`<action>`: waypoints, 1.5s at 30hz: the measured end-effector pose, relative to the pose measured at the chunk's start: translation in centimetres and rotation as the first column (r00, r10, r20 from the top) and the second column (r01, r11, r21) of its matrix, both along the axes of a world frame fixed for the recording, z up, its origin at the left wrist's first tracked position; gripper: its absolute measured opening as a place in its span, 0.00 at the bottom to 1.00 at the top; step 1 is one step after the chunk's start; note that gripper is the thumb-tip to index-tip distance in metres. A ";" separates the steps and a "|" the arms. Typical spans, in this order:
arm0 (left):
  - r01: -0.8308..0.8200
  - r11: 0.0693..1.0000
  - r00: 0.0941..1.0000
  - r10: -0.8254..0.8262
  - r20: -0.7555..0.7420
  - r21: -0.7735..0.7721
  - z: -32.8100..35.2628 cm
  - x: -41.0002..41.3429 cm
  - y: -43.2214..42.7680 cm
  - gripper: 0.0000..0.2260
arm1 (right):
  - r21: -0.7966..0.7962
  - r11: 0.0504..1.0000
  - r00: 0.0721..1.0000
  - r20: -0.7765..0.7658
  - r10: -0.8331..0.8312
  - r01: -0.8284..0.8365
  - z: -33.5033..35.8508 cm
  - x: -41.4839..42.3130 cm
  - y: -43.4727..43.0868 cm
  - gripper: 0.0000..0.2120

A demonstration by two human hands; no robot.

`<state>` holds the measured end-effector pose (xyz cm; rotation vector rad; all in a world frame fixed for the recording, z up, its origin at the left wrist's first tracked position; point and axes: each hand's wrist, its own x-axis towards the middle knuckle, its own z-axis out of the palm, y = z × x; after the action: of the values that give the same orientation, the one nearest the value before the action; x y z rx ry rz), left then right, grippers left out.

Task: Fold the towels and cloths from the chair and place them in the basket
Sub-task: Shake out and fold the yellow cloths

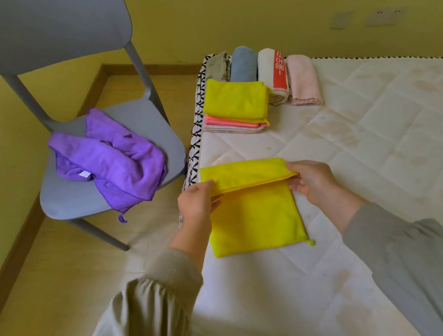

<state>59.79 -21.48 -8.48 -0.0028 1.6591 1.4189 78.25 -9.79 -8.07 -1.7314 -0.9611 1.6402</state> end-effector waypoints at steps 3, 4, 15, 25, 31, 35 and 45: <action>-0.013 0.999 0.999 0.014 -0.031 0.033 -0.5 1.9 -2.6 0.05 | 0.076 0.994 0.996 0.029 0.078 -0.080 -0.8 2.1 -3.0 0.09; -0.003 1.000 0.999 0.004 -0.050 0.026 -0.6 2.4 -3.4 0.06 | 0.089 0.991 0.994 0.052 0.092 -0.096 -1.1 2.7 -3.9 0.09; 0.300 0.934 0.882 -0.349 -0.317 -0.193 -2.8 3.6 -9.2 0.21 | 0.177 0.959 0.930 0.332 0.156 -0.223 -4.0 5.0 -9.3 0.13; 0.418 0.743 0.595 -0.658 -0.461 -0.522 -3.4 3.4 -9.6 0.27 | 0.192 0.857 0.793 0.514 0.327 -0.478 -4.0 5.6 -11.0 0.10; 0.222 0.785 -0.052 -0.584 -0.810 -0.579 -3.3 3.4 -7.8 0.28 | 0.211 0.594 0.369 0.916 0.157 -0.776 -2.1 3.9 -10.0 0.13; 0.371 0.732 -0.167 -0.552 -0.817 -0.571 -4.5 3.9 -4.0 0.25 | 0.330 0.465 0.436 0.889 0.139 -0.822 -1.6 -1.0 -8.3 0.21; 0.372 0.623 -0.126 -0.700 -0.703 -0.688 -8.1 3.4 -3.6 0.29 | 0.009 0.341 0.097 0.966 0.240 -0.940 -7.3 -2.2 -7.5 0.31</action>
<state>63.23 -25.07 -16.55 1.6959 2.3491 0.2793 76.08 -17.28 -15.37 -1.4978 -2.8508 0.2546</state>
